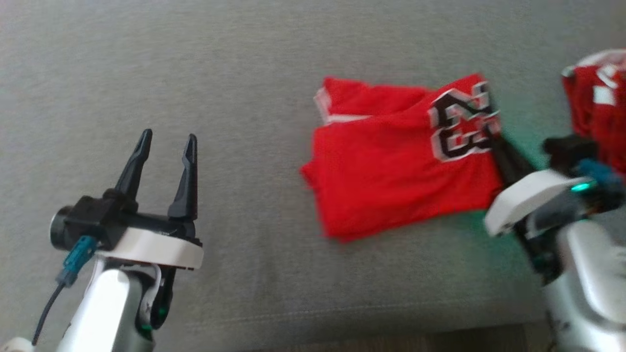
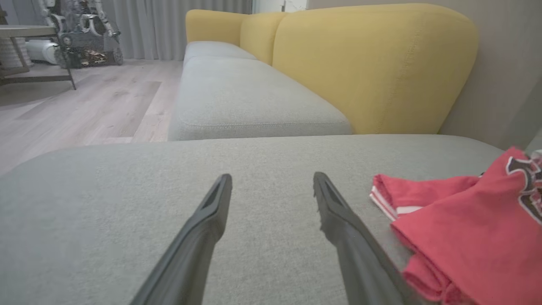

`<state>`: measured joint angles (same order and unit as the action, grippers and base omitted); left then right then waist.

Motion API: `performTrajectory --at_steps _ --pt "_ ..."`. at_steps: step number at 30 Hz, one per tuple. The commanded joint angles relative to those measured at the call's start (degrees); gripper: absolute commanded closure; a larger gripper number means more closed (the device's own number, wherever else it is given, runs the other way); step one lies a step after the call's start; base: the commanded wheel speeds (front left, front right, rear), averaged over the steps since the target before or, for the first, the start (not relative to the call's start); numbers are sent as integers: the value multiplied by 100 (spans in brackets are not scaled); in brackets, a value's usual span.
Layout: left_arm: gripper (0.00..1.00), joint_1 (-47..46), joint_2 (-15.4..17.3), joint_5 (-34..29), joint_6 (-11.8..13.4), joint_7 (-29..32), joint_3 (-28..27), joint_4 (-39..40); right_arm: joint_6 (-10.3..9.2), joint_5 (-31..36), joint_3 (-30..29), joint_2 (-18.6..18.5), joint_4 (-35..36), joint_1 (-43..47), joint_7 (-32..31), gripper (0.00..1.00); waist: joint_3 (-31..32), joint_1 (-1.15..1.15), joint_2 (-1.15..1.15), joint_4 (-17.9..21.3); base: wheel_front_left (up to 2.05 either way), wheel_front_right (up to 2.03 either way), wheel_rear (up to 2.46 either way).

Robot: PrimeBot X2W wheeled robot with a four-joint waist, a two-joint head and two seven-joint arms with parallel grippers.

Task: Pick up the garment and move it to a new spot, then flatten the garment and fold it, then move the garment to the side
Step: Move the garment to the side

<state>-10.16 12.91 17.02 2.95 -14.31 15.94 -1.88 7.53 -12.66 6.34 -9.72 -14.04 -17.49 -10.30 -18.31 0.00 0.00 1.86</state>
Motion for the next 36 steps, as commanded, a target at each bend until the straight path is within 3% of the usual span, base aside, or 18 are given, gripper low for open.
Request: performTrajectory --at_steps 1,7,16,22,33,34,36 --pt "0 -249 151 -66 -19 -50 -225 215 -4 47 -7 -108 258 -219 -13 100 -102 0 0 270 0 0 0" --pt "0 -364 284 -124 -44 111 -182 364 -4 -9 -730 -403 609 -718 -179 100 -303 0 0 734 0 0 0" --pt "0 -596 370 -193 -91 223 -80 553 -4 -157 -1646 -1086 788 -1192 -464 100 -574 0 0 923 0 0 0" --pt "0 -654 461 -217 -93 298 -69 666 -4 -212 -2005 -1123 762 -1541 -486 100 -711 0 0 1031 0 0 0" --pt "0 -762 560 -211 -114 375 -33 777 -4 -237 -2301 -1073 105 -1962 -179 100 -997 0 0 1087 0 0 0" --pt "0 -775 568 -209 -116 378 -33 780 -4 -224 -2330 -1057 49 -1988 -156 75 -1021 0 0 1086 0 0 0" --pt "0 -797 584 -207 -114 386 -32 788 -4 -184 -2361 -1010 -25 -2033 -126 0 -1060 0 0 1091 0 0 0"
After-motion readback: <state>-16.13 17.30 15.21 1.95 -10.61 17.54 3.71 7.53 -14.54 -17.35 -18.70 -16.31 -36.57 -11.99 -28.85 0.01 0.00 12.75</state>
